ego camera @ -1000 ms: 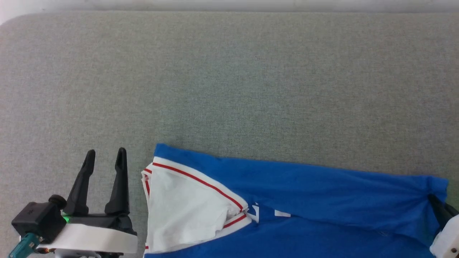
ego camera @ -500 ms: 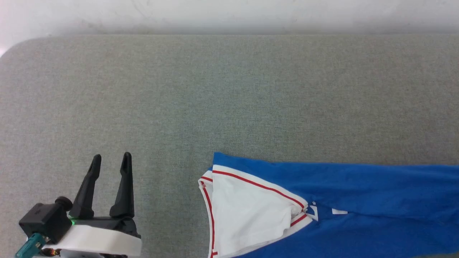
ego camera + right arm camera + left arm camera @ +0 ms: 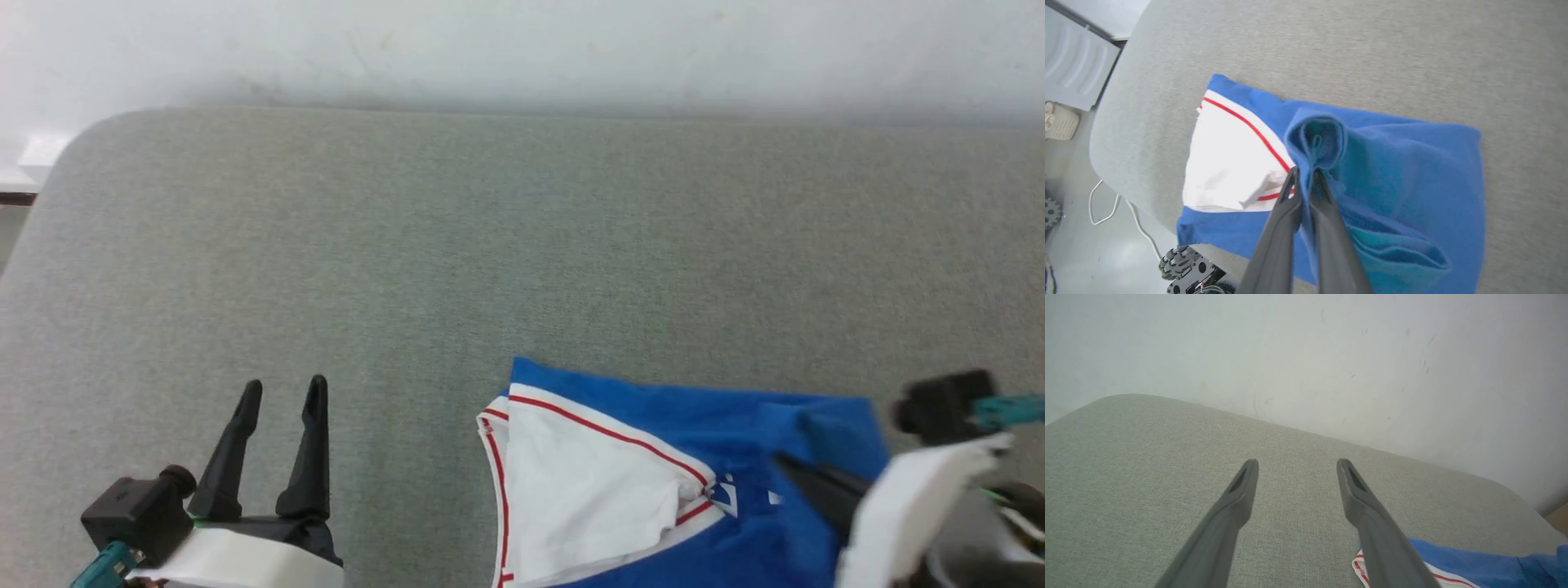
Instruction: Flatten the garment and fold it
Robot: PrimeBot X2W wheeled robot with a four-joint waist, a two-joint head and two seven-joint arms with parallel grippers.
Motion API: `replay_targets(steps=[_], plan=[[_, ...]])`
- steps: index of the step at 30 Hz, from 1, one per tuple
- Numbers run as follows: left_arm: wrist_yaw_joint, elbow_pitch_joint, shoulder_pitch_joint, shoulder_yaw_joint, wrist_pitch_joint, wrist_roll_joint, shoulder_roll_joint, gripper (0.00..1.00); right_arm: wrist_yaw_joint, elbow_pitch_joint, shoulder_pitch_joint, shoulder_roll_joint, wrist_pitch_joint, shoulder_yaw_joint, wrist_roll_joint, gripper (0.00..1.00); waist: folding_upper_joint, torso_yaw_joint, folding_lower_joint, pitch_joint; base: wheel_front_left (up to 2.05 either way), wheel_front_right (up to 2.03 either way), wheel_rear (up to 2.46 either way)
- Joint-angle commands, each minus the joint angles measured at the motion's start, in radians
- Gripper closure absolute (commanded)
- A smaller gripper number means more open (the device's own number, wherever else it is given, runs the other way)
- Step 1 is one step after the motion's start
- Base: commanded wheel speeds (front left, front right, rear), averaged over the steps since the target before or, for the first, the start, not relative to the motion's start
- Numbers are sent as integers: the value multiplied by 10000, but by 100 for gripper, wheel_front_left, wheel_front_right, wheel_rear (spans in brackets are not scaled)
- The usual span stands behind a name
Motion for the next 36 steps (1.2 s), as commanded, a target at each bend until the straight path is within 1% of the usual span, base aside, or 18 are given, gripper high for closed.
replay_targets(steps=[1,4,8,13,17,20,24,25,26,27,29,31,33,36], plan=[[-66,29,102,-33,36,-56,-35,0,-7,-105,-229,77,45,256,75,100,-1,176,1,-172,0,0,0],[-98,65,120,-92,90,-102,-40,0,-7,-106,-694,219,176,1338,217,100,-1,345,1,-306,0,0,0],[-119,86,122,-134,151,-144,-28,0,-7,218,-1274,302,186,2584,411,100,-1,589,1,-431,0,0,0],[-136,123,138,-213,187,-189,-66,0,-7,1100,-2024,319,-436,3775,477,100,-1,851,1,-470,0,0,0],[-188,183,93,-326,189,-229,-168,0,-7,2439,-2526,320,-1160,4428,100,100,-1,1049,1,-368,0,0,0],[-263,268,-7,-420,177,-255,-260,0,-7,3683,-2889,321,-1720,4734,-474,100,-1,1198,1,-199,0,0,0],[-363,446,-161,-522,153,-293,-386,0,-7,5389,-3261,322,-2632,4995,-939,100,-1,1343,1,-101,0,0,0],[-375,492,-191,-538,148,-304,-415,0,-7,5787,-3333,322,-2913,4997,-969,85,-1,1367,1,-99,0,0,0],[-388,533,-219,-551,144,-317,-440,0,-7,6171,-3416,322,-3163,5011,-1029,49,-1,1391,1,-100,0,0,0],[-399,569,-246,-565,142,-324,-458,0,-7,6534,-3495,322,-3387,4966,-1097,0,-1,1408,1,-99,0,0,0],[-418,629,-295,-604,152,-329,-485,0,-7,7065,-3664,322,-3784,4934,-1075,0,-1,1432,1,-119,0,0,0],[-421,673,-317,-619,169,-342,-491,0,-7,7271,-3825,322,-4020,5076,-848,0,-1,1396,1,-162,0,0,0],[-397,680,-300,-598,171,-358,-483,0,-7,7191,-3955,322,-4154,5109,-539,0,-1,1299,1,-202,0,0,0],[-352,643,-246,-572,166,-365,-463,0,-7,6566,-3965,322,-4076,4848,-219,0,-1,1118,1,-231,0,0,0]])
